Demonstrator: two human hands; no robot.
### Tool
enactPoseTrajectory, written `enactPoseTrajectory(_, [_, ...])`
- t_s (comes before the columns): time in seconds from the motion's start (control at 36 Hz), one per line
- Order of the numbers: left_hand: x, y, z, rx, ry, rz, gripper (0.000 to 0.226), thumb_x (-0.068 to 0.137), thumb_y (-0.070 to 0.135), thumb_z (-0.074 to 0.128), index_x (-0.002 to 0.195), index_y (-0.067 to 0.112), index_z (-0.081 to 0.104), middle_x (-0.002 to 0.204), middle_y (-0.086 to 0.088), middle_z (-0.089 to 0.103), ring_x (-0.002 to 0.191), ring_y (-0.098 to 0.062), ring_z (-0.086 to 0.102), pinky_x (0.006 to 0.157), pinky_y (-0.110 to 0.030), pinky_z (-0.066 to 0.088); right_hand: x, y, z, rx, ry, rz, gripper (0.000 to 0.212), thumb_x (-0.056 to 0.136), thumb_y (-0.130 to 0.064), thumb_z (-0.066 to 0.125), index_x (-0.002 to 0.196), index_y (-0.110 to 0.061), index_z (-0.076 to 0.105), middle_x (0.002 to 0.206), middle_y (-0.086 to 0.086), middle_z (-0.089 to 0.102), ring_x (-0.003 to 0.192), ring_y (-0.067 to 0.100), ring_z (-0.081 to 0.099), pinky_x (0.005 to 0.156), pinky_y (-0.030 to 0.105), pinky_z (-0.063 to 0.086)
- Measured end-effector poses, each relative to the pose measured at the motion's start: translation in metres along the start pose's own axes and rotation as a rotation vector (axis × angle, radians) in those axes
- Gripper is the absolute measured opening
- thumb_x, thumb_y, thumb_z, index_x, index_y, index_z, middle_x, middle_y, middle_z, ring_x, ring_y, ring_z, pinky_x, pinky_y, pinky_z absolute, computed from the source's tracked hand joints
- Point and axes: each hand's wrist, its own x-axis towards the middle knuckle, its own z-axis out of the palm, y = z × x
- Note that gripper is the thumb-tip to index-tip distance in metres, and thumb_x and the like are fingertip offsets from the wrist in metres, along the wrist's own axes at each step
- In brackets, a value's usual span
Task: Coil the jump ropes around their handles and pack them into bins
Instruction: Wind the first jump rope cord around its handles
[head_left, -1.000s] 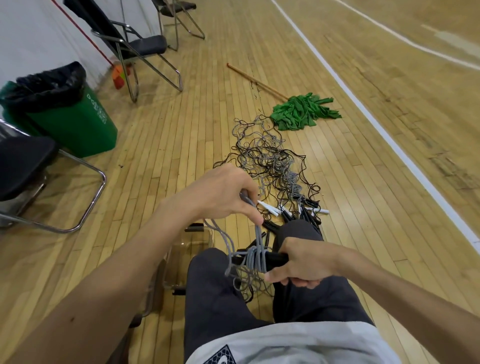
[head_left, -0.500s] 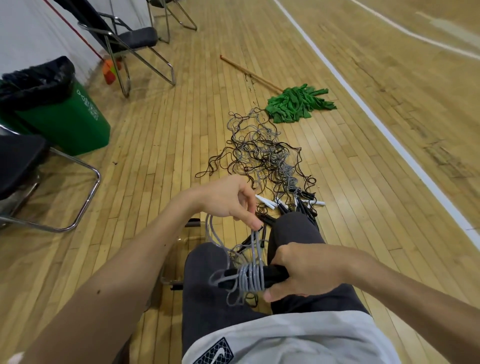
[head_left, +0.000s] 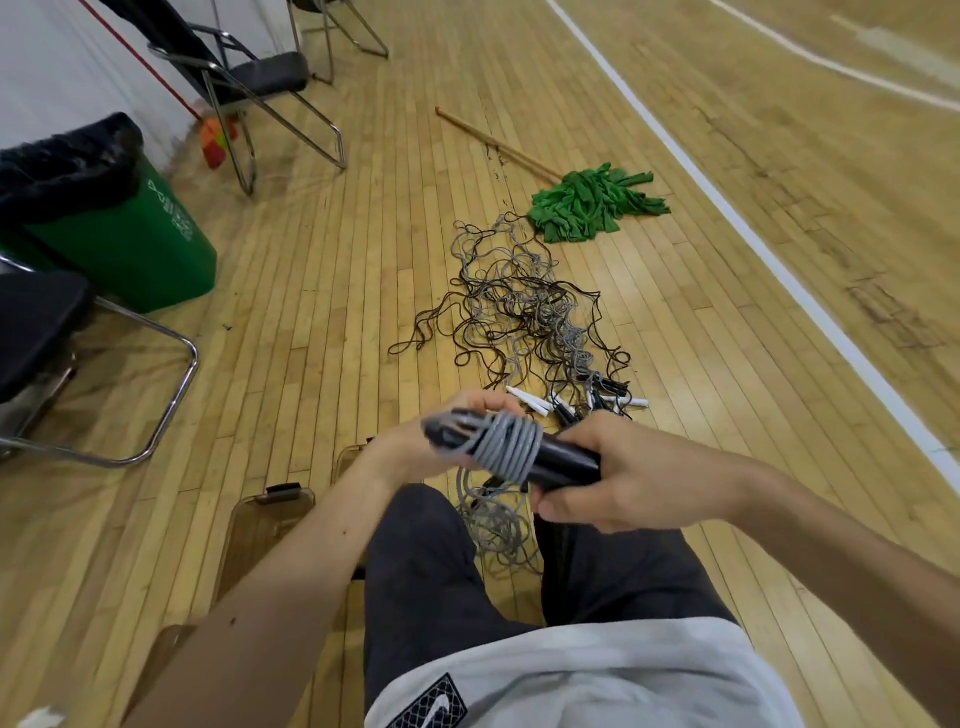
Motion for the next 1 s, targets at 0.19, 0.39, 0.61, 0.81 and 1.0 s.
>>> enactPoseTrajectory(0.19, [0.001, -0.014, 0.023, -0.174, -0.065, 0.077, 0.03, 0.106, 0.022, 0.041, 0.082, 0.009, 0.054, 0.054, 0.002, 0.039, 0.043, -0.008, 0.026, 0.048, -0.032, 0.012, 0.01, 0.009, -0.011, 0.181, 0.15, 0.003, 0.017, 0.095, -0.004, 0.065, 0.089, 0.009, 0.057, 0.056, 0.003, 0.049, 0.046, 0.017, 0.043, 0.045, 0.024, 0.036])
enactPoseTrajectory(0.39, [-0.005, -0.019, 0.031, -0.108, -0.002, 0.139, 0.052, 0.097, 0.05, 0.043, 0.085, 0.007, 0.068, 0.053, 0.001, 0.048, 0.041, -0.009, 0.033, 0.044, -0.022, 0.026, 0.023, 0.026, -0.021, 0.166, 0.388, 0.2, 0.014, 0.092, -0.007, 0.068, 0.088, 0.001, 0.057, 0.06, 0.009, 0.051, 0.047, 0.016, 0.045, 0.042, 0.02, 0.037])
enactPoseTrajectory(0.61, [-0.012, -0.02, 0.032, 0.028, -0.009, 0.115, 0.04, 0.105, 0.038, 0.043, 0.091, 0.009, 0.067, 0.052, -0.001, 0.045, 0.042, -0.01, 0.033, 0.047, -0.025, 0.029, 0.027, 0.045, -0.032, 0.164, 0.478, 0.282, 0.023, 0.092, -0.005, 0.067, 0.074, -0.006, 0.052, 0.049, -0.002, 0.047, 0.04, 0.012, 0.042, 0.041, 0.019, 0.033])
enactPoseTrajectory(0.81, [-0.016, -0.015, 0.027, 0.335, 0.099, 0.059, 0.029, 0.105, 0.031, 0.049, 0.099, 0.012, 0.071, 0.056, 0.003, 0.054, 0.044, -0.003, 0.043, 0.05, -0.013, 0.037, 0.036, 0.065, -0.035, 0.009, 0.548, 0.347, 0.02, 0.091, -0.015, 0.071, 0.078, -0.007, 0.058, 0.057, 0.002, 0.055, 0.048, 0.015, 0.051, 0.053, 0.03, 0.042])
enactPoseTrajectory(1.0, [-0.024, -0.007, 0.032, 1.076, 0.258, 0.099, 0.025, 0.107, 0.035, 0.042, 0.1, 0.017, 0.059, 0.072, 0.005, 0.052, 0.068, -0.016, 0.053, 0.064, -0.033, 0.046, 0.051, 0.089, -0.038, -0.108, 0.623, 0.435, 0.021, 0.091, -0.026, 0.071, 0.087, -0.008, 0.059, 0.074, 0.008, 0.061, 0.058, 0.019, 0.057, 0.054, 0.031, 0.043])
